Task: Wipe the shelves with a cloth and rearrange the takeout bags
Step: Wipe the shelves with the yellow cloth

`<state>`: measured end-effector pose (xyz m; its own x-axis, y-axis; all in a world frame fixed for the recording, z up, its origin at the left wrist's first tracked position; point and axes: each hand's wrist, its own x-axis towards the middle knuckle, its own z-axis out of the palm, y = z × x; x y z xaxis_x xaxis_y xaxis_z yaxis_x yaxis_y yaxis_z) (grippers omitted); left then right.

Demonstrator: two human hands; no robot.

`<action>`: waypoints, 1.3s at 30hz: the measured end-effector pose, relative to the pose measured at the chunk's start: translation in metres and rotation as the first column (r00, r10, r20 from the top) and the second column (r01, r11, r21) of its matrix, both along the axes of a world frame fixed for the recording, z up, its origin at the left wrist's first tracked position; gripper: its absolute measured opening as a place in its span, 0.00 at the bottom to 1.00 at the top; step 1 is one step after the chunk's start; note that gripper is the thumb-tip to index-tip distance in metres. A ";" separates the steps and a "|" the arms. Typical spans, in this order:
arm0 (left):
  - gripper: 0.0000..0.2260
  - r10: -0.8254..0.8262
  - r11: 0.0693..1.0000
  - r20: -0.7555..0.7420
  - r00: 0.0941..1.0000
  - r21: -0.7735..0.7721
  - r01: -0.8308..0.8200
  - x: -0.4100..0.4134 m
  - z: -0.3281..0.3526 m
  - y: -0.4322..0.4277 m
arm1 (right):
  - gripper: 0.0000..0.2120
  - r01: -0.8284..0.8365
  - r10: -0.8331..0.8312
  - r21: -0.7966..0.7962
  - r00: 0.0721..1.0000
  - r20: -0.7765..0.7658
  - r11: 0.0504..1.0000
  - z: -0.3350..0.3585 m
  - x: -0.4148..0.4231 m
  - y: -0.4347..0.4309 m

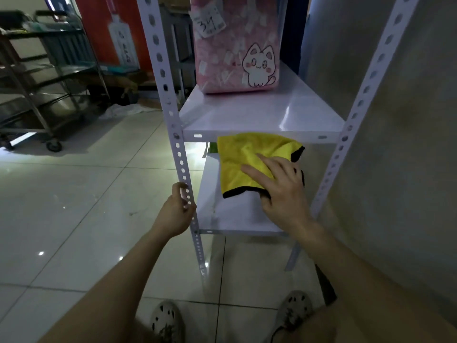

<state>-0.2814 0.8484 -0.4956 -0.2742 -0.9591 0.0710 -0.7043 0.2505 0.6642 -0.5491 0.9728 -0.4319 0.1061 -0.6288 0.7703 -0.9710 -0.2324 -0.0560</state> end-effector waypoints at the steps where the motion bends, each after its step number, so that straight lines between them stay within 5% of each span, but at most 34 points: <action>1: 0.18 0.003 1.000 0.028 1.000 0.011 -0.003 0.002 -0.007 -0.005 | 0.33 -0.015 0.011 0.051 0.998 0.068 0.999 -0.016 0.004 -0.003; 4: 0.17 0.035 0.999 0.077 0.996 0.027 -0.037 0.006 -0.018 -0.016 | 0.21 -0.116 -0.004 0.302 0.930 0.367 0.946 -0.046 0.015 -0.030; 10: 0.21 0.085 0.992 0.082 0.993 0.085 -0.092 0.003 -0.016 -0.023 | 0.17 -0.188 -0.199 0.643 0.854 0.480 0.743 -0.088 0.035 -0.059; 13: 0.27 0.129 0.985 0.053 0.990 0.105 -0.134 0.003 -0.010 -0.029 | 0.17 -0.147 -0.246 0.689 0.865 0.438 0.709 -0.097 0.044 -0.077; 19: 0.21 0.040 0.998 -0.063 0.997 -0.043 -0.042 -0.003 -0.011 -0.033 | 0.20 0.071 -0.235 0.471 0.925 0.298 0.879 -0.136 0.051 -0.130; 24: 0.16 0.022 0.990 -0.152 0.988 -0.132 -0.043 -0.008 -0.012 -0.036 | 0.23 0.157 -0.178 0.730 0.983 -0.050 0.665 -0.233 0.062 -0.109; 30: 0.16 0.017 0.992 -0.136 0.991 -0.121 -0.033 -0.004 -0.005 -0.034 | 0.24 0.061 -0.102 0.713 0.995 0.014 0.699 -0.247 0.058 -0.130; 34: 0.13 0.035 0.992 -0.116 0.993 -0.117 -0.049 -0.005 -0.007 -0.033 | 0.25 0.004 -0.014 0.792 1.000 0.006 0.611 -0.238 0.039 -0.204; 39: 0.13 0.060 0.985 -0.132 0.989 -0.153 -0.080 -0.010 -0.009 -0.030 | 0.26 0.022 -0.159 0.848 0.985 0.074 0.530 -0.229 0.041 -0.277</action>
